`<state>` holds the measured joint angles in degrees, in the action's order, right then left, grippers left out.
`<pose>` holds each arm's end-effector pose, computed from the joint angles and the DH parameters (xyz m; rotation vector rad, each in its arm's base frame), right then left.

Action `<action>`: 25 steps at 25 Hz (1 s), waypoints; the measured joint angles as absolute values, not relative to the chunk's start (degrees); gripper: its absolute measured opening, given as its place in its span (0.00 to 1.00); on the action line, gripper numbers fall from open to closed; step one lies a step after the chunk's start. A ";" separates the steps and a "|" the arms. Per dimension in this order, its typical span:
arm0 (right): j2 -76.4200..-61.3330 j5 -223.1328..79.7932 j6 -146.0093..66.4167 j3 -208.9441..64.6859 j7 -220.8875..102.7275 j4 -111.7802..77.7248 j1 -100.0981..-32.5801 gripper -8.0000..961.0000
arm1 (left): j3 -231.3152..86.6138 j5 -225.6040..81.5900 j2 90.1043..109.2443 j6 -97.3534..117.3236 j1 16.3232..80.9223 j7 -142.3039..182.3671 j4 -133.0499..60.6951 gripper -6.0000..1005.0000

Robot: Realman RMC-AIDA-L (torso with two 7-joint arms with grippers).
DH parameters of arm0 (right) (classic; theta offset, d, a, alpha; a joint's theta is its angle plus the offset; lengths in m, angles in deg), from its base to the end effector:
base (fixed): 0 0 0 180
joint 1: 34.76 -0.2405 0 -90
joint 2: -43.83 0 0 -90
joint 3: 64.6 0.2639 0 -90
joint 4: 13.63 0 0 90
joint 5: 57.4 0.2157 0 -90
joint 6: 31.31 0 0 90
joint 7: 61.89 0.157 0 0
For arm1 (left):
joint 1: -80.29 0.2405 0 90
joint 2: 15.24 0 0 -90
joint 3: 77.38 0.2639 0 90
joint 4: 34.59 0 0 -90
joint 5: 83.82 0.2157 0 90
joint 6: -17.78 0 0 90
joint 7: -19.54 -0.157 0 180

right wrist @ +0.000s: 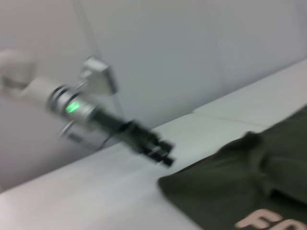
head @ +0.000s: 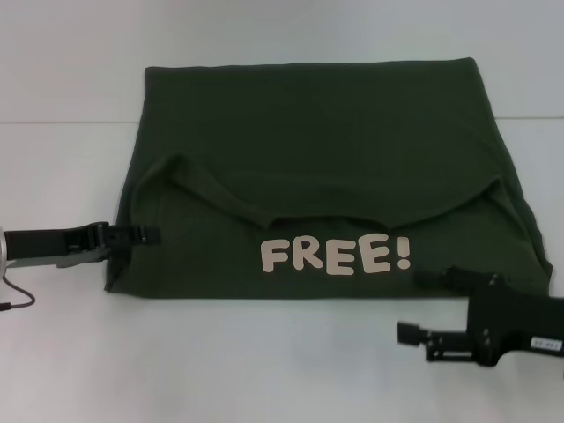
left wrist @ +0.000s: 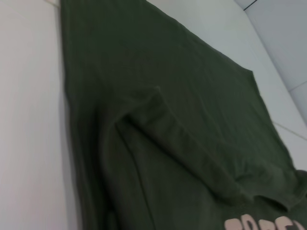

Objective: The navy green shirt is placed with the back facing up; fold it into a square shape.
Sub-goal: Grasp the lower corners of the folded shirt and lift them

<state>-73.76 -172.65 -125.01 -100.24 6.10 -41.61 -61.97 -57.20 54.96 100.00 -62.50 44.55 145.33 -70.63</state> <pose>0.2917 0.3040 -0.0265 -2.7411 0.6074 0.8079 -0.3257 0.3729 0.0245 -2.1308 -1.7367 -0.5349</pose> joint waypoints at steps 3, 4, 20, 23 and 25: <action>-74.41 -173.30 -125.34 -100.95 4.11 -41.67 -61.95 0.98 | -54.93 55.13 100.03 -60.94 44.41 145.34 -70.74 0.76; -74.57 -173.32 -125.37 -101.06 3.89 -41.67 -61.95 0.98 | -54.30 55.15 100.10 -60.55 44.41 145.33 -70.78 0.76; -74.99 -173.42 -124.68 -101.30 4.23 -41.23 -62.57 0.98 | -50.77 55.61 100.42 -57.29 44.25 145.78 -70.34 0.76; -75.00 -173.42 -124.66 -101.31 4.58 -41.23 -62.57 0.98 | -49.60 55.63 100.57 -57.55 44.18 146.14 -70.23 0.76; -74.99 -173.42 -124.66 -101.32 4.81 -41.23 -62.62 0.98 | -49.03 55.64 100.65 -57.66 44.17 146.28 -70.23 0.76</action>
